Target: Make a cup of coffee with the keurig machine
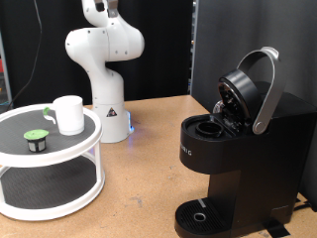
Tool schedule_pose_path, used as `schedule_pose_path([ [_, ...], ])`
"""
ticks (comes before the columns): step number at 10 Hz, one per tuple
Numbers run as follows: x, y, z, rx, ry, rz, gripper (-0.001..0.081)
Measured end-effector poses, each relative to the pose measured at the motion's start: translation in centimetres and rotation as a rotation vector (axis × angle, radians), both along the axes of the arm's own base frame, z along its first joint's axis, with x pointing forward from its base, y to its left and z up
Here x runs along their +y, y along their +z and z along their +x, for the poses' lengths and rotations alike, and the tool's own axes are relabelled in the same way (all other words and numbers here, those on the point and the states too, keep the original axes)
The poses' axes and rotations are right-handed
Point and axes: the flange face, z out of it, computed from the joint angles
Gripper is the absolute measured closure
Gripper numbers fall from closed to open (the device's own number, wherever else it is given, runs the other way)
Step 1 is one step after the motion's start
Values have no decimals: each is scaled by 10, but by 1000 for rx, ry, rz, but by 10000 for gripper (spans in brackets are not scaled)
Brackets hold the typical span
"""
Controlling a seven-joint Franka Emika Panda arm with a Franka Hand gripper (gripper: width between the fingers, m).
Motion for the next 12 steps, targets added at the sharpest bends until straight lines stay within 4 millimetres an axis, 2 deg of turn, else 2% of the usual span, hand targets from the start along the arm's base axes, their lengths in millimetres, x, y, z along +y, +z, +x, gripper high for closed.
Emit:
schedule_pose_path([
  [2, -21, -8, -2, 1, 44, 54, 5],
  [5, -71, -21, -8, -1, -21, 94, 5],
  [6, -79, -22, -8, -7, -44, 95, 5],
  [7, -78, -22, -8, -5, -40, 95, 5],
  [9, -82, -27, -12, 20, 56, 96, 5],
  [12, -102, -29, -13, 40, 99, 20, 5],
])
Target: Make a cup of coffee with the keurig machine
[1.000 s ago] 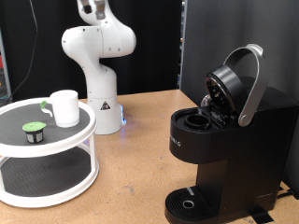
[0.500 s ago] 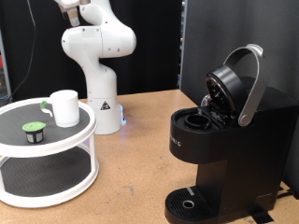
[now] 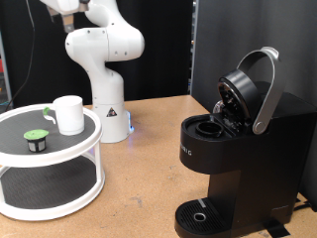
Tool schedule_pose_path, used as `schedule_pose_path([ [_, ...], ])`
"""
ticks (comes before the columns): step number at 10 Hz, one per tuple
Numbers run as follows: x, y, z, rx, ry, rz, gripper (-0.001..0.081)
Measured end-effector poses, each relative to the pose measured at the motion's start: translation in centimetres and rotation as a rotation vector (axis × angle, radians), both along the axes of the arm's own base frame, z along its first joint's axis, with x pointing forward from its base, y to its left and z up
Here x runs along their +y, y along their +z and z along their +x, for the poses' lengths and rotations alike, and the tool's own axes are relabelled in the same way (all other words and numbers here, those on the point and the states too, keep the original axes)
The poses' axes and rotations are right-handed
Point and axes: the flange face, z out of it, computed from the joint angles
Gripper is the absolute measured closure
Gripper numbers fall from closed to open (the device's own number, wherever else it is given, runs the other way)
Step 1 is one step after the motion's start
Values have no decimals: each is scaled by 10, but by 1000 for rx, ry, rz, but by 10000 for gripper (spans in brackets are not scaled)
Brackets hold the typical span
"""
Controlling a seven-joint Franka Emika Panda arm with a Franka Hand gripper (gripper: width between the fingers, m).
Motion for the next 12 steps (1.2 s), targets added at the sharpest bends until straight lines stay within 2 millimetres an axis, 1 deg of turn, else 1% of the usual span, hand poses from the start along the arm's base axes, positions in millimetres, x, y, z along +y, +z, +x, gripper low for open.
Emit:
schedule_pose_path([
  [1, -9, 3, 0, 0, 21, -28, 5],
  [3, -24, 9, 4, 0, 37, -21, 5],
  [4, -23, 8, 4, 4, 39, -22, 5],
  [5, -24, 6, 3, 10, 77, -37, 5],
  [7, -30, 2, 7, 0, 99, -101, 5],
  [9, -35, -1, 18, 0, 43, -136, 5],
  [12, -42, -5, 52, -33, -60, -146, 5],
])
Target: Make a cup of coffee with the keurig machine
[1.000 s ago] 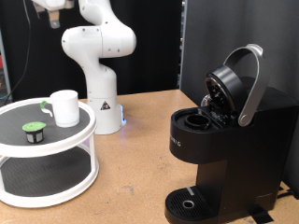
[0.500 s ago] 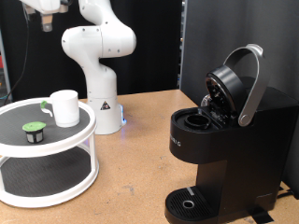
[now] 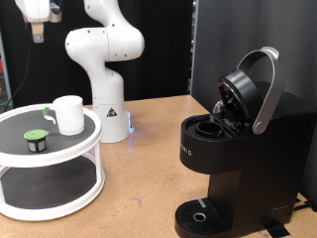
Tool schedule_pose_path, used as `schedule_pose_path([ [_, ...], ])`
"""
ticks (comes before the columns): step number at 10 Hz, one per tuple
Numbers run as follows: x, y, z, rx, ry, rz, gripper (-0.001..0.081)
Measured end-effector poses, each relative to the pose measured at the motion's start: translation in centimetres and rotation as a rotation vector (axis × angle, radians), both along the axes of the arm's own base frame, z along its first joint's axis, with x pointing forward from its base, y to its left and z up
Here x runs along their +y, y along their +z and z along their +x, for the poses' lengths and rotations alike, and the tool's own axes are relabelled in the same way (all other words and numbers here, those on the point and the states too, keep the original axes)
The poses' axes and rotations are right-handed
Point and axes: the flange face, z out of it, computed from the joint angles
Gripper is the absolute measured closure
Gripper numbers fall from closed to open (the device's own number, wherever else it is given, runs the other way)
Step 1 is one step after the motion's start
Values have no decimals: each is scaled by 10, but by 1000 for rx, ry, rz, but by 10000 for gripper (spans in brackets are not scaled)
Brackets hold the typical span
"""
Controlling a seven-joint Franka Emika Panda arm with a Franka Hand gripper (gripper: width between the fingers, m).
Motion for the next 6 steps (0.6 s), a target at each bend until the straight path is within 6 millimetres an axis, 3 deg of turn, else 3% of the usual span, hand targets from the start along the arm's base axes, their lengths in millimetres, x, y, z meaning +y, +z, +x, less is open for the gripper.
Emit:
schedule_pose_path([
  [2, -5, -1, 18, -1, -18, 12, 5],
  [6, -3, -8, 12, 6, -5, 17, 5],
])
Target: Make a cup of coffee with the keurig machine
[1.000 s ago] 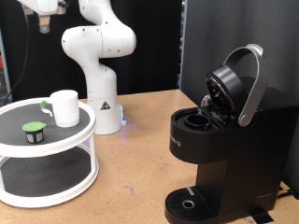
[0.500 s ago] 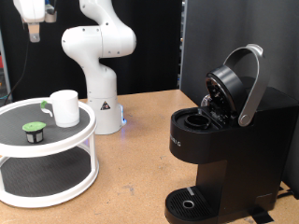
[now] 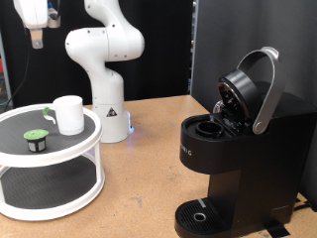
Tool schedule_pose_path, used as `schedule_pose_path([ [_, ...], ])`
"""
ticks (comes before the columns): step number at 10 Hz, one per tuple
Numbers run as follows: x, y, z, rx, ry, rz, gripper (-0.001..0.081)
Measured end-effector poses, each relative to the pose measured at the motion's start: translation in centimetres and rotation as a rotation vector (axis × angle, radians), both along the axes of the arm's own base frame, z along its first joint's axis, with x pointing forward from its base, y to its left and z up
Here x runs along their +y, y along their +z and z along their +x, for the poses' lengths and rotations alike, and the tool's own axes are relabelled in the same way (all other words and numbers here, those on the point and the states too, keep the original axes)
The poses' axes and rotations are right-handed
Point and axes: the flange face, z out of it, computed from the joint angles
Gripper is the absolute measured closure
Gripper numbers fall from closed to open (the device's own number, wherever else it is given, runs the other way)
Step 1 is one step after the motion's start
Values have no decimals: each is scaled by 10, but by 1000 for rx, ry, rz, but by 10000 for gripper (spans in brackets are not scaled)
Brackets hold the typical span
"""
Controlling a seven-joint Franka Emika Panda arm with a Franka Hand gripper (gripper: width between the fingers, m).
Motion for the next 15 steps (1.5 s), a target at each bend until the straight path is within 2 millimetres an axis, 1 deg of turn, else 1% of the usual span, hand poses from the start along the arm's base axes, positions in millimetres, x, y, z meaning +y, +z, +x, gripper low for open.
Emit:
schedule_pose_path([
  [4, 0, -14, -6, 4, 3, -8, 5],
  [6, 0, -16, -7, 9, 3, -10, 5],
  [7, -1, -18, -6, -11, 61, -15, 5],
  [8, -2, -25, -4, -34, 90, -19, 5],
  [10, -1, -46, -3, -46, 105, -40, 5],
  [13, 0, -79, -5, -59, 109, -41, 5],
  [15, -3, -97, -9, -66, 94, -25, 5],
])
